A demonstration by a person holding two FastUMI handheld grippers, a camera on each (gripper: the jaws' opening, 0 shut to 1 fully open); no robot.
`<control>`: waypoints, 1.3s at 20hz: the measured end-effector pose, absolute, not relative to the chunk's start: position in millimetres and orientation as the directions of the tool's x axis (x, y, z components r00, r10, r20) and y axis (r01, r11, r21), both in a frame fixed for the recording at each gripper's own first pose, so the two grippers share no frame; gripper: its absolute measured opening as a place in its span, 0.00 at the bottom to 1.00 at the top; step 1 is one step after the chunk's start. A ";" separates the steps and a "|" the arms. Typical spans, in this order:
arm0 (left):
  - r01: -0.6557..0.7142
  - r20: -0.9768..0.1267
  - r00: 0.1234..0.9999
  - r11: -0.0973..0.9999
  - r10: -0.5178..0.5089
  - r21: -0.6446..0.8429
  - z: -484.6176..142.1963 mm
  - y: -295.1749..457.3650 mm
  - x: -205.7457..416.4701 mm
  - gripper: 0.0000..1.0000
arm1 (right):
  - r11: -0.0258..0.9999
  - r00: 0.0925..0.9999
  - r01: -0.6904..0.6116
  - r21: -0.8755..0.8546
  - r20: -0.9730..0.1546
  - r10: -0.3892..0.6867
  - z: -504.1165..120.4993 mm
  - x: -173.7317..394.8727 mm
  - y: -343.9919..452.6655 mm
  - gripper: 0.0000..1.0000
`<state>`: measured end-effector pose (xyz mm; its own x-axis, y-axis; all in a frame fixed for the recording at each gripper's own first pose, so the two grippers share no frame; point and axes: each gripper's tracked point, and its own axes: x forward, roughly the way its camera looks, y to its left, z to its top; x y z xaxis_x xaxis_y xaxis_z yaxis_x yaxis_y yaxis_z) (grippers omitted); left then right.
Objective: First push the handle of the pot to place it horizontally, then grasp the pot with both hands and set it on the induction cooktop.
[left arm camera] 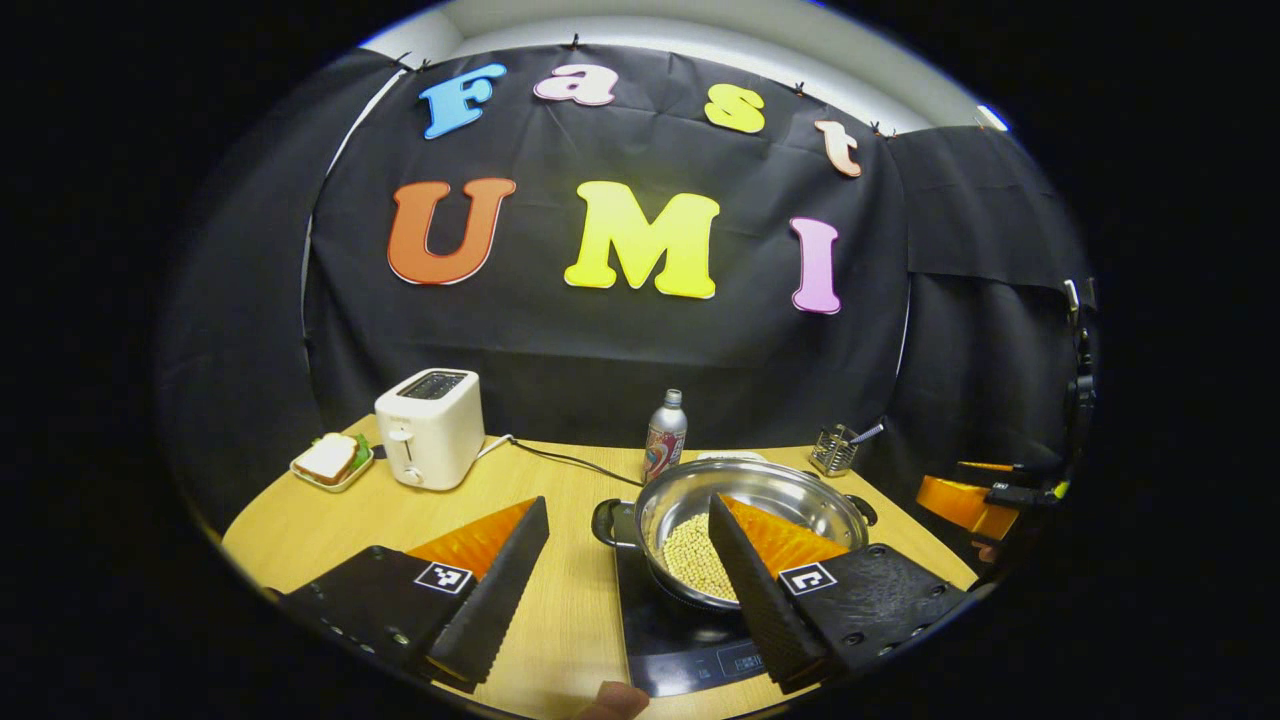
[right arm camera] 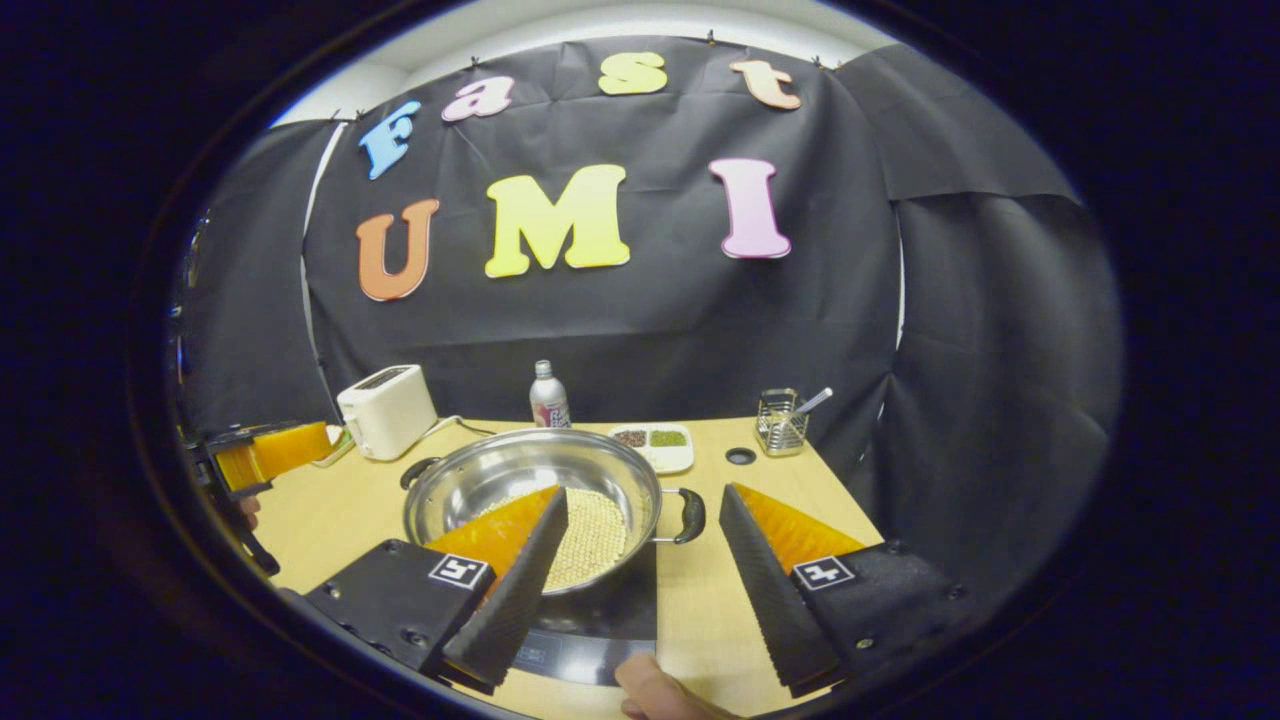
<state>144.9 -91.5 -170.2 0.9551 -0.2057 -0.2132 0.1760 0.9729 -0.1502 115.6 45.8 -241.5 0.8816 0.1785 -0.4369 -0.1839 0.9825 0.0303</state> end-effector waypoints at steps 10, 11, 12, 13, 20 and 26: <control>0.135 -0.062 0.987 0.978 -0.147 -0.161 -77.2 -59.5 39.6 0.95 | 0.987 0.949 -0.162 0.003 -0.274 0.156 -133.2 13.8 38.4 0.97; 0.144 -0.044 0.987 0.976 -0.153 -0.162 -66.8 -59.7 28.4 0.95 | 0.987 0.957 -0.158 0.001 -0.248 0.153 -118.3 2.0 37.7 0.97; 0.148 -0.026 0.988 0.977 -0.154 -0.156 -56.6 -56.6 17.1 0.95 | 0.989 0.964 -0.148 0.003 -0.224 0.145 -104.2 -8.5 34.7 0.98; 0.142 -0.017 0.989 0.979 -0.146 -0.148 -48.7 -52.5 7.1 0.95 | 0.990 0.969 -0.138 0.005 -0.208 0.135 -95.3 -20.4 30.7 0.97; 0.063 0.037 0.997 0.994 -0.060 -0.090 -31.9 -32.0 -41.9 0.95 | 0.995 0.996 -0.093 0.027 0.004 0.093 -30.3 -80.4 -1.2 0.96; 0.071 0.096 0.993 0.996 -0.066 -0.050 -27.3 -40.7 -54.4 0.95 | 0.998 0.997 -0.062 -0.003 0.047 0.062 -28.5 -101.0 -17.7 0.96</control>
